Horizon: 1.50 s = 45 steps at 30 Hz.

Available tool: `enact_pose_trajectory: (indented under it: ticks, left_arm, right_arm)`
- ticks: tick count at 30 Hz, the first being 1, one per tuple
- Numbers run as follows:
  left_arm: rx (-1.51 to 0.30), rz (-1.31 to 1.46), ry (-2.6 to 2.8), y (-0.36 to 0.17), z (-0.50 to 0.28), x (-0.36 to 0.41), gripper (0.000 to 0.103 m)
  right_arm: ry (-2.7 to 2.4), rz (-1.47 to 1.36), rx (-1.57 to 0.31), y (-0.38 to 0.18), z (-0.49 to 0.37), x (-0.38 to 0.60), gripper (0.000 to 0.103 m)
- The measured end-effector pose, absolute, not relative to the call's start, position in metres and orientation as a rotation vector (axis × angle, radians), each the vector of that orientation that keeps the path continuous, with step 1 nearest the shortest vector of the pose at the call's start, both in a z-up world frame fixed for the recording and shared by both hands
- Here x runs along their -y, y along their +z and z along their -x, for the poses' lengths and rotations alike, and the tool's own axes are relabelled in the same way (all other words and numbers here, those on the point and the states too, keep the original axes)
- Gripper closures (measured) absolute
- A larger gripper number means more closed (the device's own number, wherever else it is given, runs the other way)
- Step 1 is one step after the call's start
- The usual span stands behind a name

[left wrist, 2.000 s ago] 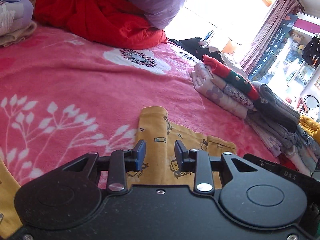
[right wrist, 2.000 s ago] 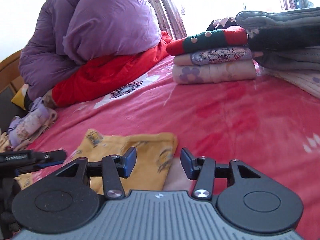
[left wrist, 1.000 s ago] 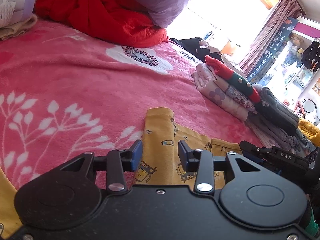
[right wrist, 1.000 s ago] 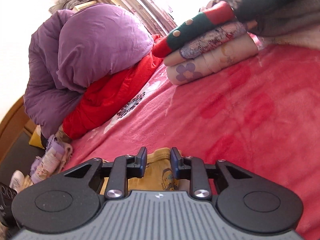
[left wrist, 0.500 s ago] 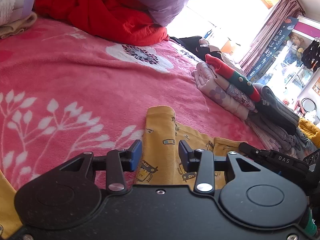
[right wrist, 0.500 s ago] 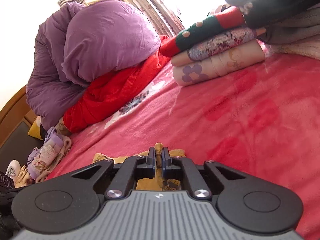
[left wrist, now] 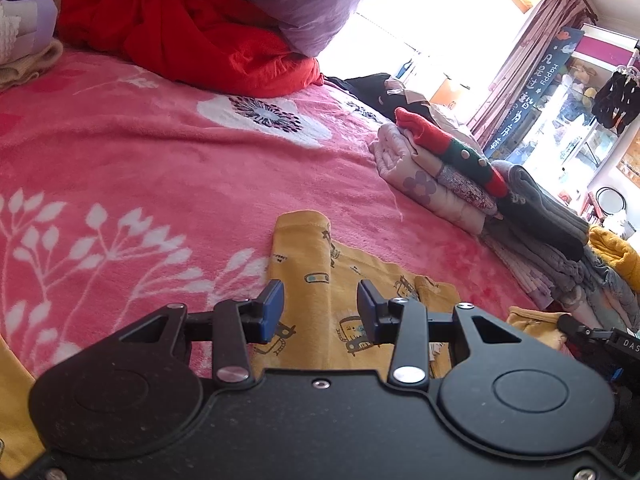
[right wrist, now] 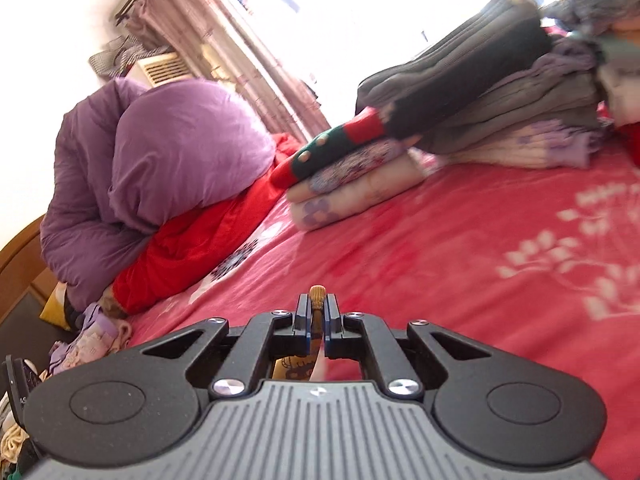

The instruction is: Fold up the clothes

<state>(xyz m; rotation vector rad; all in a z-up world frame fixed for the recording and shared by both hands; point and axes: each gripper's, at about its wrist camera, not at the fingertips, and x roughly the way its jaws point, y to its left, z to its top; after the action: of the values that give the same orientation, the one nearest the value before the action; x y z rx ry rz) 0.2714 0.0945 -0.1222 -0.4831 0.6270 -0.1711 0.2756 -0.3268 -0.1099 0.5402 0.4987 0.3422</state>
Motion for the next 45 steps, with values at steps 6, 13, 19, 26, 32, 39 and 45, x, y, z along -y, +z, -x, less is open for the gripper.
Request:
enact_pose_trajectory:
  ticks: [6, 13, 19, 26, 32, 39, 45]
  left_arm:
    - [-0.635, 0.372, -0.238, -0.117, -0.255, -0.069, 0.064]
    - [-0.624, 0.182, -0.427, -0.092, -0.197, -0.019, 0.064]
    - [-0.661, 0.014, -0.653, -0.095, -0.135, 0.053, 0.064]
    - [-0.700, -0.169, -0.766, -0.121, -0.101, 0.106, 0.065]
    - [-0.667, -0.345, -0.721, -0.140, -0.092, 0.130, 0.066]
    - [-0.614, -0.541, -0.709, -0.151, -0.075, 0.140, 0.069]
    - [-0.583, -0.667, -0.713, -0.155, -0.068, 0.147, 0.098]
  right_arm:
    - [0.262, -0.571, -0.435, -0.095, -0.251, 0.372, 0.095]
    - [0.181, -0.596, -0.408, -0.085, -0.225, 0.419, 0.095]
    - [0.136, -0.638, -0.414, -0.095, -0.210, 0.448, 0.095]
    - [0.092, -0.684, -0.424, -0.106, -0.184, 0.478, 0.095]
    - [0.064, -0.706, -0.410, -0.109, -0.160, 0.499, 0.095]
    - [0.088, -0.711, -0.464, -0.128, -0.171, 0.497, 0.095]
    - [0.078, -0.671, -0.492, -0.135, -0.187, 0.491, 0.095]
